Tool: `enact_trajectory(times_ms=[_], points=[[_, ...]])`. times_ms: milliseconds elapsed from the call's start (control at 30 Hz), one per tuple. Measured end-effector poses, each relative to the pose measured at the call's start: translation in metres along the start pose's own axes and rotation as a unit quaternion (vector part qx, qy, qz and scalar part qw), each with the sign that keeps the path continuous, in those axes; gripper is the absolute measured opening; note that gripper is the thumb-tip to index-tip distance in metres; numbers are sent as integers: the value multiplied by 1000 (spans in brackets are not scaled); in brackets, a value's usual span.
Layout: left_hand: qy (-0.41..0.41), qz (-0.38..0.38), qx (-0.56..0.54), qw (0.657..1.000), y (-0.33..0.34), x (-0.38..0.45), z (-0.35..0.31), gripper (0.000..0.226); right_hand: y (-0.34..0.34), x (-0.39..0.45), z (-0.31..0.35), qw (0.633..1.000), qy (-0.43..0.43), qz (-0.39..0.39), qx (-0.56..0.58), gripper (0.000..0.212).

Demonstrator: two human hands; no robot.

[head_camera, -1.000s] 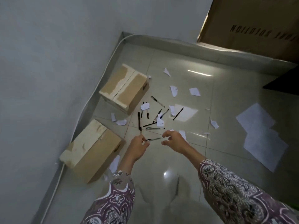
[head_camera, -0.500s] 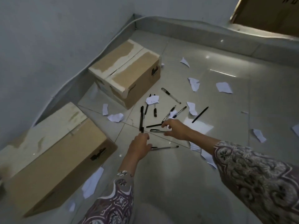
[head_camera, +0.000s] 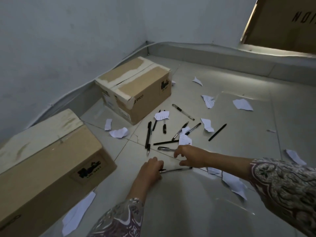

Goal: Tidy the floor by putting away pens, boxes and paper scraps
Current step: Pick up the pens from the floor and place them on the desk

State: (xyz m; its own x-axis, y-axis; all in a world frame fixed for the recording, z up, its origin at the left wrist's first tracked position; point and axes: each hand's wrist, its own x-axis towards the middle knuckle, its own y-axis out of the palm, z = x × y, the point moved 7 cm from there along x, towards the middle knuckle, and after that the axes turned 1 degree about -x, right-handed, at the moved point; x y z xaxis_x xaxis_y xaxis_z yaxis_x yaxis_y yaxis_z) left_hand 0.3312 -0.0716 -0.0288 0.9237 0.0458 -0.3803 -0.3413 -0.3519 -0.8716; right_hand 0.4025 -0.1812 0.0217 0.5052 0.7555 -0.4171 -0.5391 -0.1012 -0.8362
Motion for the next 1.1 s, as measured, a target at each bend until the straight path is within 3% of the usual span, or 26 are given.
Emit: enact_trajectory(times_ms=[167,300,400,567,767,867,967,1033,1100], points=[[-4,-46,-31,998,-1,0,8,11,-13,6,-12,999,3,-38,-15,35],[-24,-102,-215,971,-18,-2,26,16,-19,16,-23,997,16,-66,-30,34],[-45,-144,-375,915,-34,-6,38,25,-20,26,-25,995,19,-89,-51,35],[-88,-220,-576,782,-47,-20,52,8,-9,42,-16,981,3,-106,-160,31],[-136,-258,-660,692,-45,-31,73,4,11,58,-9,958,-12,-82,-276,24],[-141,-274,-674,672,-47,-33,76,5,12,60,-5,948,-9,-107,-301,28],[-152,-296,-678,656,-49,-33,79,10,23,63,-4,969,14,-48,-240,15],[-157,-305,-690,638,-48,-32,79,9,23,64,-4,987,26,-55,-149,15],[-157,-307,-698,628,-46,-30,78,9,18,66,-5,996,48,-73,-37,32]])
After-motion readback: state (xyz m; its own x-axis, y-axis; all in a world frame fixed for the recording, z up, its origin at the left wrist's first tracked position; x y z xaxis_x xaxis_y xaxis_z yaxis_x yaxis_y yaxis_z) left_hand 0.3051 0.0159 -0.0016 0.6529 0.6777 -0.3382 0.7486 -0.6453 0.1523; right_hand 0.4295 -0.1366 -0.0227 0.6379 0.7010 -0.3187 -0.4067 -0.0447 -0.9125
